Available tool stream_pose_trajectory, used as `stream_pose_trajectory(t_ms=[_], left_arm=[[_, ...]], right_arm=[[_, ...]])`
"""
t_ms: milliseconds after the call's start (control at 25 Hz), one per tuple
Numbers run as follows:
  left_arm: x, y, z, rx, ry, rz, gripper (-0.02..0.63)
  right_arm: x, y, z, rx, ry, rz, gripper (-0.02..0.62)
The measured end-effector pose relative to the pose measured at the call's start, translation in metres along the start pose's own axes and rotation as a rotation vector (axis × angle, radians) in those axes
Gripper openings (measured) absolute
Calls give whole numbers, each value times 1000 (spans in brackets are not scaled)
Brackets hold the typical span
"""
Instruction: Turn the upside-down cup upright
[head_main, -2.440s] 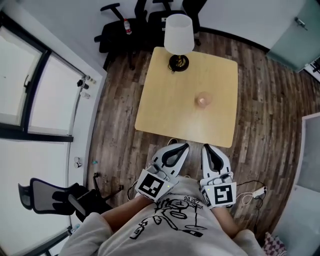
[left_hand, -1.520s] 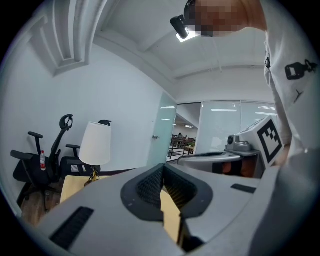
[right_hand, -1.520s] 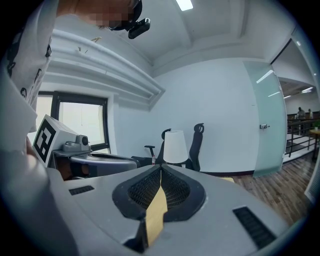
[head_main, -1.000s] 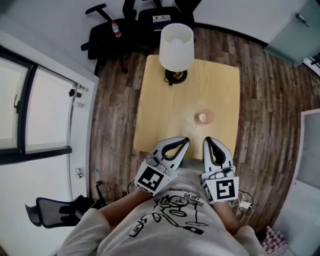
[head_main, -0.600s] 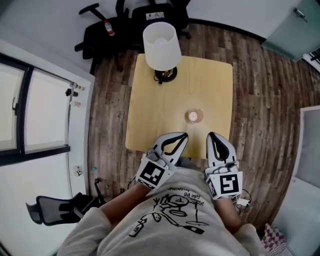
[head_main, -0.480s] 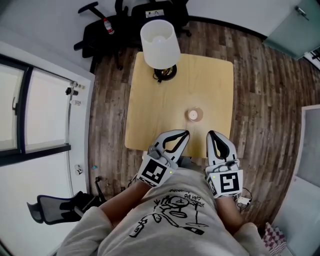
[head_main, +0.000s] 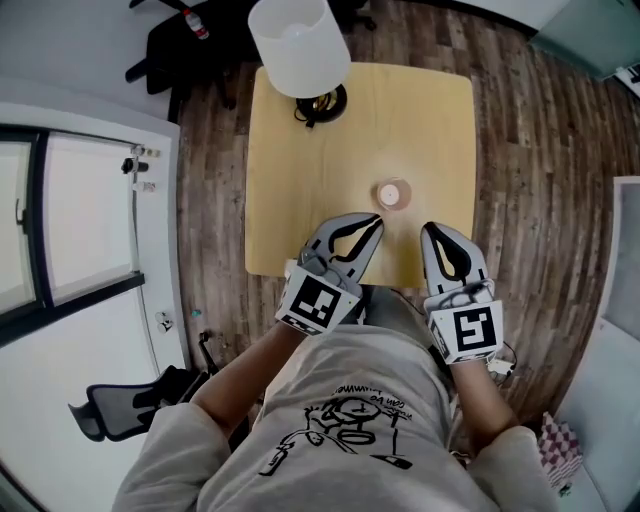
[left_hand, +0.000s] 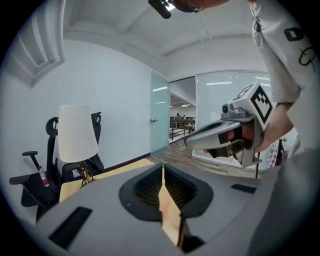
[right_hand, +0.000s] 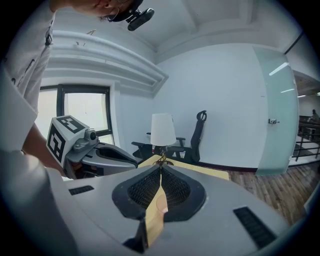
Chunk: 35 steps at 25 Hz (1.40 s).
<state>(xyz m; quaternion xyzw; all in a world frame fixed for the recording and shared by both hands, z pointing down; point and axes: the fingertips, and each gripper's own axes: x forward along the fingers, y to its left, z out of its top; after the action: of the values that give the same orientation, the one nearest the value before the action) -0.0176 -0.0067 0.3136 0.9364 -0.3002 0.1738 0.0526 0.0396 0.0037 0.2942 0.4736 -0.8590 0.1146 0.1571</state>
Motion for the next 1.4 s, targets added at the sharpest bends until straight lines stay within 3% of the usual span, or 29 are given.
stream_pose_trajectory(t_ms=[520, 760, 1120, 1400], left_arm=[[43, -3, -75, 121, 143, -90, 19], [69, -5, -98, 182, 188, -134, 79], [98, -17, -130, 335, 289, -208, 97], [106, -24, -147, 529, 386, -224, 100]], right_arm=[[20, -2, -75, 47, 90, -20, 25], [43, -5, -113, 45, 124, -2, 26], [61, -14, -155, 72, 143, -16, 26], [67, -16, -178, 91, 167, -7, 26]])
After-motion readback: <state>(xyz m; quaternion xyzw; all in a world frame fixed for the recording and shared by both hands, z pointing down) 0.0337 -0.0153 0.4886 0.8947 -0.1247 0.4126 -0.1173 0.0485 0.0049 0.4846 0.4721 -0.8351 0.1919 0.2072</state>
